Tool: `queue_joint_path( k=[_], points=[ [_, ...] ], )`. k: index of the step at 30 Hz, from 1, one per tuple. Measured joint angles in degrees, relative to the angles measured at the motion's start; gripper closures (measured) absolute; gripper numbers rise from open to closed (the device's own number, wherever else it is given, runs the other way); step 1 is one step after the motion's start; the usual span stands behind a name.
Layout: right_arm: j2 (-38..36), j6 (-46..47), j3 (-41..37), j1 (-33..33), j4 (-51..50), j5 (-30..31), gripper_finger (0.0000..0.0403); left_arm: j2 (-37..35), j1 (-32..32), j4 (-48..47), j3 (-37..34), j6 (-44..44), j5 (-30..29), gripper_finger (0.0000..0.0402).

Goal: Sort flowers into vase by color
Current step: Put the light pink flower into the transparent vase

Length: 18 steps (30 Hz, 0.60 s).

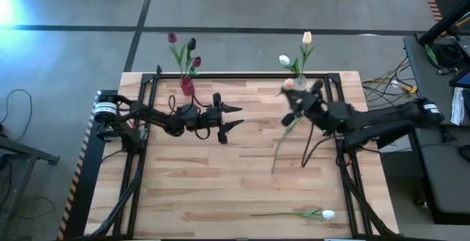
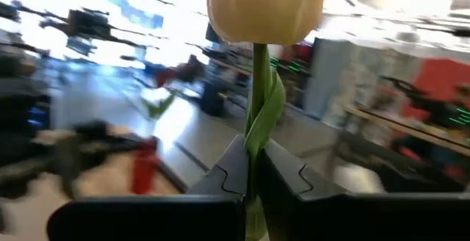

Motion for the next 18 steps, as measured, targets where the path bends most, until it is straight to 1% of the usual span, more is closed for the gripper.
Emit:
queue_joint_path(
  k=[4, 10, 13, 18],
  points=[
    [-7.95, 1.24, 0.0, -1.35, -8.65, 6.1, 0.039, -0.02, 0.02, 5.17, -3.2, 0.41, -0.93, 0.0213],
    [-16.83, 2.35, 0.0, -4.23, -13.56, 10.22, 0.039, -0.04, 0.03, 7.91, -5.67, 0.42, -2.37, 0.0214],
    [-18.9, 2.13, 0.0, -6.2, -14.15, 10.93, 0.039, -0.04, 0.09, 8.01, -6.3, 0.42, -2.68, 0.0214],
    [-19.58, 2.96, 0.0, -10.69, -14.32, 10.87, 0.039, -0.04, 0.09, 8.11, -6.92, 1.12, -5.08, 0.0214]
  ],
)
